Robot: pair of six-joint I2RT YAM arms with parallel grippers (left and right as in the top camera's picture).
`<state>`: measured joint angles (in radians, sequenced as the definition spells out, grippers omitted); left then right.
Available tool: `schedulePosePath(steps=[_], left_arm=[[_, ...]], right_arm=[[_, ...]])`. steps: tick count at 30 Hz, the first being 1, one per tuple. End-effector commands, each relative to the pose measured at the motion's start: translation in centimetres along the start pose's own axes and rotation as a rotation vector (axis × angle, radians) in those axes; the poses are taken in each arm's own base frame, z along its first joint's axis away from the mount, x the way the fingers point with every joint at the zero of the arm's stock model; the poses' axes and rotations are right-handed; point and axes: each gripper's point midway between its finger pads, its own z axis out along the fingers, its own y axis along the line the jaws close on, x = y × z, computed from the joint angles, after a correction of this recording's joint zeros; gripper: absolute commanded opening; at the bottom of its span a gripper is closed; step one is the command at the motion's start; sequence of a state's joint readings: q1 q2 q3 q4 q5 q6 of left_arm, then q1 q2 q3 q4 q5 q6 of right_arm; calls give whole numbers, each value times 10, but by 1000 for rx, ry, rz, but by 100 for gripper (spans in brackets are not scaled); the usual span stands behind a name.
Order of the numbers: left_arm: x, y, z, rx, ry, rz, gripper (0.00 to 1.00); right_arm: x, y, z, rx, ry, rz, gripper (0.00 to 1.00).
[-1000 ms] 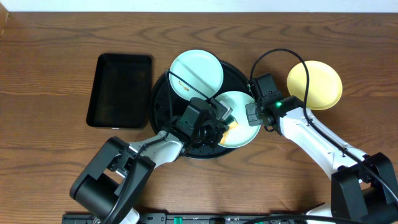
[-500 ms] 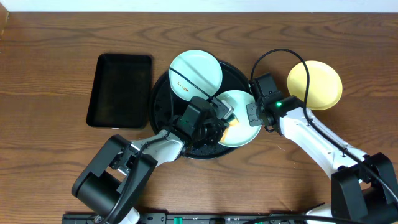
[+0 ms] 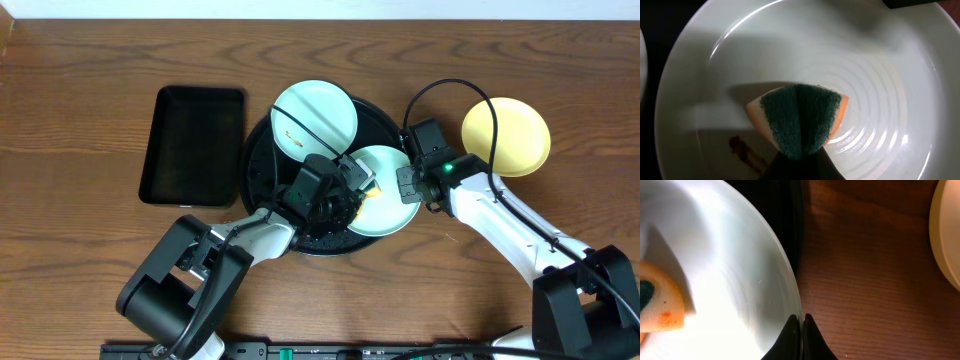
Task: Clean dirty plates on tray and stack at the side
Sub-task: 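Scrub the held green plate with the sponge in the left gripper, then continue scrubbing the green plate's surface with the left gripper's sponge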
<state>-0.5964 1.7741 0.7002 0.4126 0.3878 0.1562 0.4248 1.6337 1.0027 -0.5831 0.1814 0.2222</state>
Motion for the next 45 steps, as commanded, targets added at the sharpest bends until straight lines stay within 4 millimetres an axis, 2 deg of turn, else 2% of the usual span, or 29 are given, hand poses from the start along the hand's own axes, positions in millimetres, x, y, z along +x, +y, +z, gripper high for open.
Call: schedulePosePath(steps=[1, 7, 15, 24, 33, 41, 45], left_arm=[[8, 13, 6, -46, 22, 22, 8], [15, 17, 13, -51, 24, 18, 8], [5, 37, 9, -87, -25, 4, 8], [2, 39, 9, -90, -41, 7, 8], [-2, 43, 19, -97, -90, 25, 8], [-19, 49, 19, -112, -171, 49, 8], [-40, 53, 13, -130, -259, 75, 8]], right_arm=[[4, -3, 4, 11, 18, -10, 1], [4, -3, 4, 11, 18, -10, 1], [4, -3, 4, 11, 18, -10, 1], [4, -3, 4, 11, 18, -10, 1], [4, -3, 4, 11, 18, -10, 1], [4, -3, 4, 11, 18, -10, 1], [4, -3, 4, 11, 18, -10, 1]])
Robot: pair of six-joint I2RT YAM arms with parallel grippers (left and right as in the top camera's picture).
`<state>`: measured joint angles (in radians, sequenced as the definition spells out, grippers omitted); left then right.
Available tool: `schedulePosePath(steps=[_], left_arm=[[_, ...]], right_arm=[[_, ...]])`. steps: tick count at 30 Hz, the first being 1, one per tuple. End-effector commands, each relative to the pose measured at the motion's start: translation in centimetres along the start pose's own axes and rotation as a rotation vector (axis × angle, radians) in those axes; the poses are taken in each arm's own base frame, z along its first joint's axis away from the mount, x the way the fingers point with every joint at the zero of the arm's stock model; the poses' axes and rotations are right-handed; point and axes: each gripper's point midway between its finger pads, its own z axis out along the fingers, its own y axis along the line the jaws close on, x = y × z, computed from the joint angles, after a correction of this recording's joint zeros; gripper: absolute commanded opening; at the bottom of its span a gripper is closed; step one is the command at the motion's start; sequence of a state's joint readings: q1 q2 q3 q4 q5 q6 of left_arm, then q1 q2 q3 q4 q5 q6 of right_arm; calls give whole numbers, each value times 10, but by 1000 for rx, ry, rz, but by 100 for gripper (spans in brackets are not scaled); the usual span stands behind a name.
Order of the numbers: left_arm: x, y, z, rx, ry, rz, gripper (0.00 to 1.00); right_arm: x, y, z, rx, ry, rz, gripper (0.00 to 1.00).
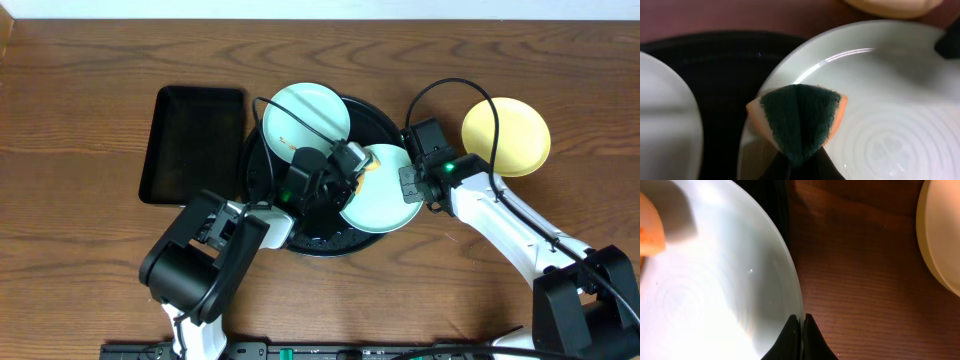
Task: Clean dirty plates on tray and stack at the side
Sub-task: 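Continue scrubbing the green plate's surface with the left gripper's sponge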
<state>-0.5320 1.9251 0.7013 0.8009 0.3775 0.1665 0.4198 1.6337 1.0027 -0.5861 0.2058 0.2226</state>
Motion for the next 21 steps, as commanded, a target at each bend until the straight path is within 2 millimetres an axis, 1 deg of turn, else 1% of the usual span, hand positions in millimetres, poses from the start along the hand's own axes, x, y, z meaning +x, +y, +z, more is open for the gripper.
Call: schedulePosePath(steps=[1, 9, 12, 14, 15, 17, 19, 21], left_arm=[[-11, 14, 1, -47, -55, 36, 8], [-83, 23, -11, -85, -305, 106, 8], [-113, 20, -27, -79, -380, 61, 8], [-126, 18, -37, -67, -400, 21, 8], [-131, 16, -41, -59, -401, -1, 8], [-133, 13, -47, -49, -382, -45, 8], [-127, 11, -47, -41, -340, -60, 7], [-115, 9, -42, -34, -288, -76, 8]], right_arm=[[4, 3, 3, -15, 20, -15, 1], [4, 3, 3, -15, 19, -14, 1], [3, 3, 3, -16, 14, -13, 1], [2, 4, 3, -17, 11, -12, 1], [2, 4, 3, -17, 10, -12, 1], [2, 4, 3, -17, 9, -12, 1], [1, 4, 3, -19, 5, -11, 1], [0, 4, 3, -19, 1, -10, 1]])
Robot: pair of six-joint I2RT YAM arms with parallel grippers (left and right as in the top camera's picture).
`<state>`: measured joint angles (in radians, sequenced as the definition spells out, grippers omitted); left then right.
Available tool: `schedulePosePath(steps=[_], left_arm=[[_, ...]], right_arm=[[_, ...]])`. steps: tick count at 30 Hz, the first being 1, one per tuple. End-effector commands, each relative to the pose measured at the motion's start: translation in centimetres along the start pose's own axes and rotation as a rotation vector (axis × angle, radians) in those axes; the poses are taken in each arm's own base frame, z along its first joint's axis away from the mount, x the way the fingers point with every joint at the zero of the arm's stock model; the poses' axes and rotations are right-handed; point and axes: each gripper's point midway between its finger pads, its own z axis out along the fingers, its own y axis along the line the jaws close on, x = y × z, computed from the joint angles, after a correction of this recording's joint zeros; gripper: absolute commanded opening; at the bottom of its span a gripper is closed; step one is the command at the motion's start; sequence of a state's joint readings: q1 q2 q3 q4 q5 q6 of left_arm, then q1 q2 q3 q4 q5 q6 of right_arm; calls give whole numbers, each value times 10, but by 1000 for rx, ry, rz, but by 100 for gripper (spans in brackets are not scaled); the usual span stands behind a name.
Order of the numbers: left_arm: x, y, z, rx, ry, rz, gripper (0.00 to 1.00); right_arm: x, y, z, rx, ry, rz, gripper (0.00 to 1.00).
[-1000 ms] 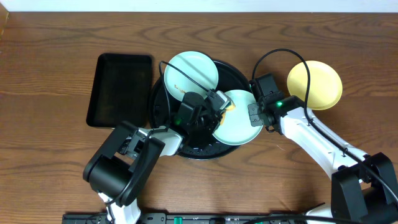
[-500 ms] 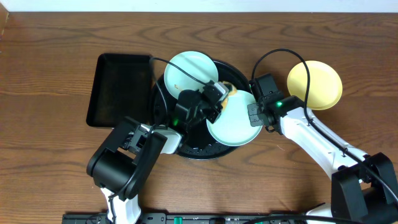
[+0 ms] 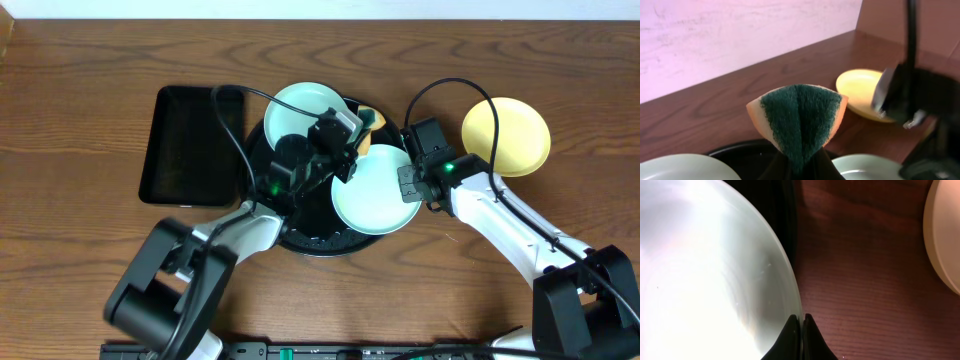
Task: Clean dirty plates on tray and stack at the side
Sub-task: 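Continue scrubbing the green plate's surface with the left gripper's sponge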
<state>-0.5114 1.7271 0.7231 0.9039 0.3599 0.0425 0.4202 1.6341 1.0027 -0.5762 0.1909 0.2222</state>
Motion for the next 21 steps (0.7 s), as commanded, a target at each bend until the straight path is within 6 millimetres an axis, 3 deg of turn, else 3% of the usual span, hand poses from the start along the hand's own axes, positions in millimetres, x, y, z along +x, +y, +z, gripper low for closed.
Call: schedulePosePath(steps=[1, 5, 21], left_arm=[[8, -2, 1, 7, 49, -56, 8], [29, -2, 3, 6, 113, -75, 7], [71, -2, 20, 41, 137, -83, 7]], right_arm=[[1, 1, 3, -4, 4, -10, 1], [-1, 2, 3, -5, -3, -10, 1], [-1, 2, 3, -5, -4, -9, 1]])
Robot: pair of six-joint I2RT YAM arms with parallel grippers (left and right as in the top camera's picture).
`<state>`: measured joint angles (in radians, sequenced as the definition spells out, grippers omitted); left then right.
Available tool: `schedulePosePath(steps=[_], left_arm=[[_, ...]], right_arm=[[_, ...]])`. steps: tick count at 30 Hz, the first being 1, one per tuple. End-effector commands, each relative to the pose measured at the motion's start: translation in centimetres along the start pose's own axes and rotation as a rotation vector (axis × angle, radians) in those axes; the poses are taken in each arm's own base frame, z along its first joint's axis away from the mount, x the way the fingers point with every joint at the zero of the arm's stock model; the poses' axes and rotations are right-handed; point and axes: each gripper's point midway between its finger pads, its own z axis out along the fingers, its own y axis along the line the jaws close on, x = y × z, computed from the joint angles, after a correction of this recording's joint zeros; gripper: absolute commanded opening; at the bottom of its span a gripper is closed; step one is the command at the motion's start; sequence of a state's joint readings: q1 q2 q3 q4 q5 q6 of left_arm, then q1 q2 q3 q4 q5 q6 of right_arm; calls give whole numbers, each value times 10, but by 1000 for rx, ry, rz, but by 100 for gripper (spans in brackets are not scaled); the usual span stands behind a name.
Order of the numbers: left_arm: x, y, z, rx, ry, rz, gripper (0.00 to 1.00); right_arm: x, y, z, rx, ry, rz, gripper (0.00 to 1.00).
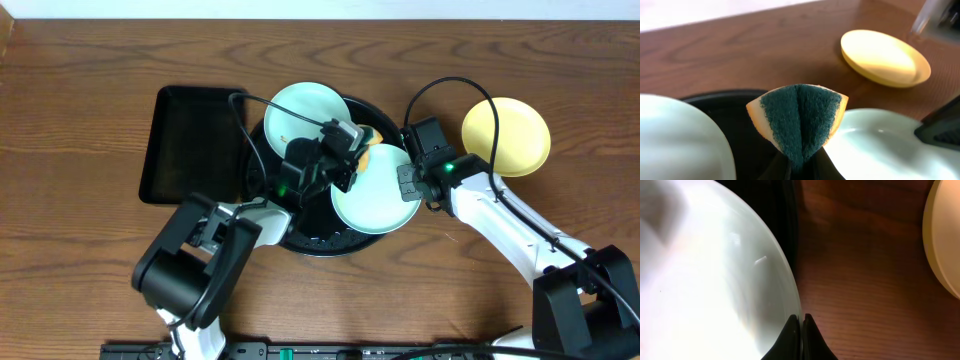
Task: Clean dirty plates on tray and stack at the side
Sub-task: 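Continue scrubbing the green plate's surface with the left gripper's sponge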
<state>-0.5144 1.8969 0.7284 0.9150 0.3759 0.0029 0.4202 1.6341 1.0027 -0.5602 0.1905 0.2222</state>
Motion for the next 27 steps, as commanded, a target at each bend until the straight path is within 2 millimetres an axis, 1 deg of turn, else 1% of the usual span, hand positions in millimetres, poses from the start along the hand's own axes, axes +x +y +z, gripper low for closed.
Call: schedulePosePath(steps=[1, 9, 19, 22, 25, 27], left_arm=[[-1, -5, 4, 29, -15, 6, 7], [6, -11, 9, 48, -13, 11, 7], [9, -10, 10, 48, -7, 13, 7], [14, -9, 11, 47, 4, 28, 7], [24, -8, 14, 46, 21, 22, 8], [28, -2, 16, 23, 18, 22, 8]], right_arm=[[2, 1, 3, -1, 11, -12, 1], [3, 1, 3, -1, 12, -12, 1], [3, 1, 3, -1, 11, -12, 1], [3, 1, 3, -1, 11, -12, 1], [3, 1, 3, -1, 11, -12, 1], [3, 1, 3, -1, 11, -12, 1]])
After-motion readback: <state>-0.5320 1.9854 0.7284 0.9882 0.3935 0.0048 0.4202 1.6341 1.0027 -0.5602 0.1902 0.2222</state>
